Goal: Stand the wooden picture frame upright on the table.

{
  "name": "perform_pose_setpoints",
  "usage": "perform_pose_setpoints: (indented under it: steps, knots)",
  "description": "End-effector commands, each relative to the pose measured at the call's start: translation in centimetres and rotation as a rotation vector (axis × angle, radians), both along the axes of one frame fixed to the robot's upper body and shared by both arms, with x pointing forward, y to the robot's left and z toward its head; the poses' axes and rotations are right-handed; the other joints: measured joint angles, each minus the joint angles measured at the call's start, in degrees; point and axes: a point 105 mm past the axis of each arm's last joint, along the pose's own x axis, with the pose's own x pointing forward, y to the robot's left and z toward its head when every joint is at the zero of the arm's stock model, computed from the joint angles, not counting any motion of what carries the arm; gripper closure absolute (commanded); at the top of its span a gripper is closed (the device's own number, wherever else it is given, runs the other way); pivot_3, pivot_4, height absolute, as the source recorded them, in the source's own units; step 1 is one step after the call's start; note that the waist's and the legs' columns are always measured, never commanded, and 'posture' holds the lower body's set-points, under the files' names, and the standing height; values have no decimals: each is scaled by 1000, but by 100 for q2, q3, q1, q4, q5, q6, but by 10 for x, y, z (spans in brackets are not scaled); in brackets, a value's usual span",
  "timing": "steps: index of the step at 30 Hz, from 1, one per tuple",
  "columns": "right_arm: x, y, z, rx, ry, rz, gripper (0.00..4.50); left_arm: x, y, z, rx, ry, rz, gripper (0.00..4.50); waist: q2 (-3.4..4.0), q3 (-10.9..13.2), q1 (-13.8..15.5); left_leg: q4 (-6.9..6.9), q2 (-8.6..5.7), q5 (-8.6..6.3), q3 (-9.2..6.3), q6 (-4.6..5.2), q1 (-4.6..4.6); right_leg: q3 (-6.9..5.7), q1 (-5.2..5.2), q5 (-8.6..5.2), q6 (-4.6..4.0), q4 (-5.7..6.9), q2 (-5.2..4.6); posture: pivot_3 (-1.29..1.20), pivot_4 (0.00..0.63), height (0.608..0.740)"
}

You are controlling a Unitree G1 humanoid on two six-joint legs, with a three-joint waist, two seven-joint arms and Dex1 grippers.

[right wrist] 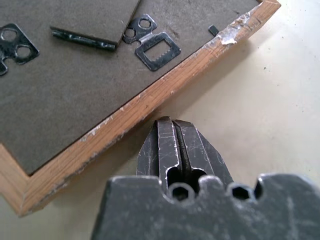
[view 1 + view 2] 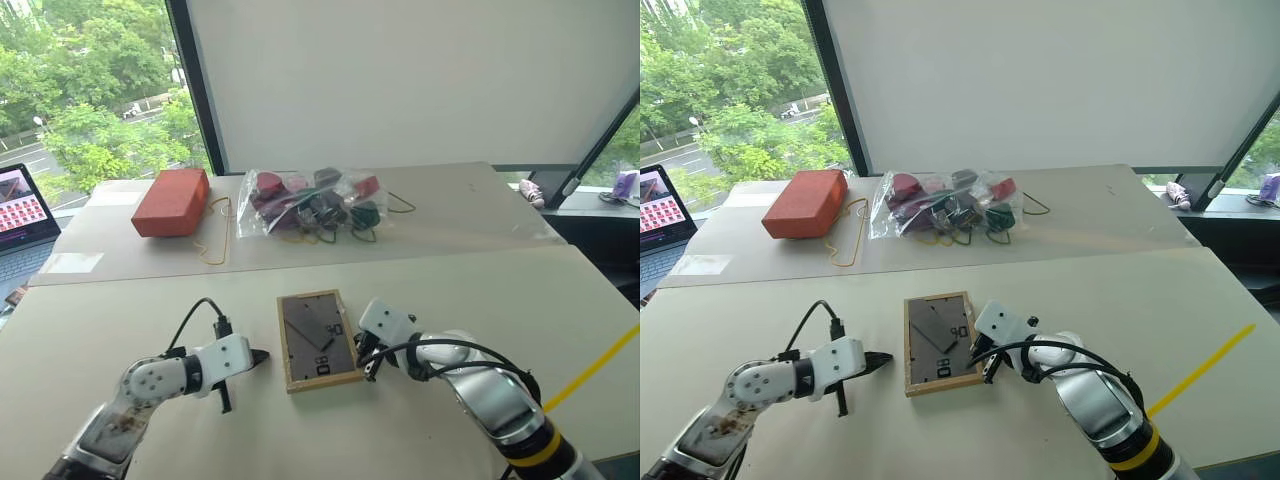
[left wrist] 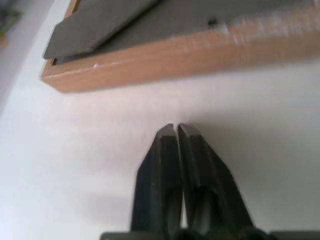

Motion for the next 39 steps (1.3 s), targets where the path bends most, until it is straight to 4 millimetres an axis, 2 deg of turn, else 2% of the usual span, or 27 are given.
perform_pose_setpoints:
  steps: [1, 2, 5, 13, 17, 21, 24, 27, 30, 31, 35, 37, 39]
  knots:
    - [-5, 1, 1, 27, 26, 19, 4500, -9, 1, 5, 116, -322, -244, 2673, 0, 0, 50, 0, -1, 0, 2, -1, 0, 0, 2, 0, 0, -4, -1, 0, 150, 740]
    - [-6, 3, 2, 35, 30, 24, 4500, -10, 0, 3, 122, -367, -291, 2186, -1, 0, 75, 1, -1, 1, 2, -2, -1, -1, 3, 1, 1, -6, -1, 0, 150, 740]
    - [-6, 5, 2, 38, 34, 28, 4500, -9, -5, -5, 145, -429, -382, 1221, -1, -1, 119, 2, -2, 1, 5, -2, -3, -1, 3, 3, 4, -6, -1, 0, 150, 740]
    - [-14, 17, 5, 68, 88, 59, 4500, 6, -38, -28, 127, -498, -516, 1221, 16, -24, 150, 4, -5, 2, 6, -3, -2, -4, 9, 5, 7, 3, -2, 0, 150, 740]
    - [-19, 26, 6, 90, 120, 74, 4500, 6, -56, -32, 78, -506, -571, 1221, 40, -50, 182, 5, -10, 2, 4, -3, -1, -7, 16, 5, 11, 3, -7, 0, 150, 740]
    - [-14, 24, 7, 76, 106, 46, 4500, 8, -63, -29, 29, -514, -570, 1221, 41, -54, 188, 6, -11, 2, 4, -4, -2, -7, 16, 5, 14, 6, -8, 0, 150, 740]
    - [-11, 19, 9, 83, 101, 21, 4500, 8, -60, -29, 24, -505, -567, 1221, 41, -54, 183, 6, -11, 2, 3, -4, -2, -7, 13, 5, 14, 13, -8, 0, 150, 740]
    - [-8, 12, 8, 69, 97, -6, 4500, 5, -55, -31, 24, -485, -570, 1969, 41, -54, 170, 6, -11, 2, 3, -4, -2, -8, 12, 5, 14, 16, -8, 0, 150, 740]
    - [-3, 0, 6, 52, 89, -48, 4500, 1, -51, -32, 32, -472, -573, 3066, 40, -57, 148, 5, -11, 2, 2, -4, -2, -8, 12, 5, 15, 15, -8, 0, 150, 740]
    - [-1, -5, 7, 46, 86, -65, 4500, 1, -49, -32, 37, -474, -571, 3302, 41, -57, 133, 4, -10, 2, 2, -4, -2, -8, 12, 5, 15, 15, -8, 0, 150, 740]
    - [10, -20, 24, 85, 47, -100, 4500, 1, -46, -34, 46, -470, -554, 3343, 41, -57, 114, 3, -9, 2, 2, -4, -1, -8, 9, 4, 14, 12, -7, 0, 150, 740]
    - [23, -33, 43, 133, 15, -133, 4500, 0, -47, -36, 52, -469, -549, 3343, 41, -57, 95, 3, -9, 2, 3, -4, -1, -8, 9, 5, 14, 10, -7, 0, 150, 740]
    - [33, -33, 66, 228, -2, -125, 4500, -1, -48, -36, 46, -469, -547, 3343, 41, -57, 96, 3, -10, 2, 4, -4, -1, -6, 8, 5, 14, 10, -7, 0, 150, 740]
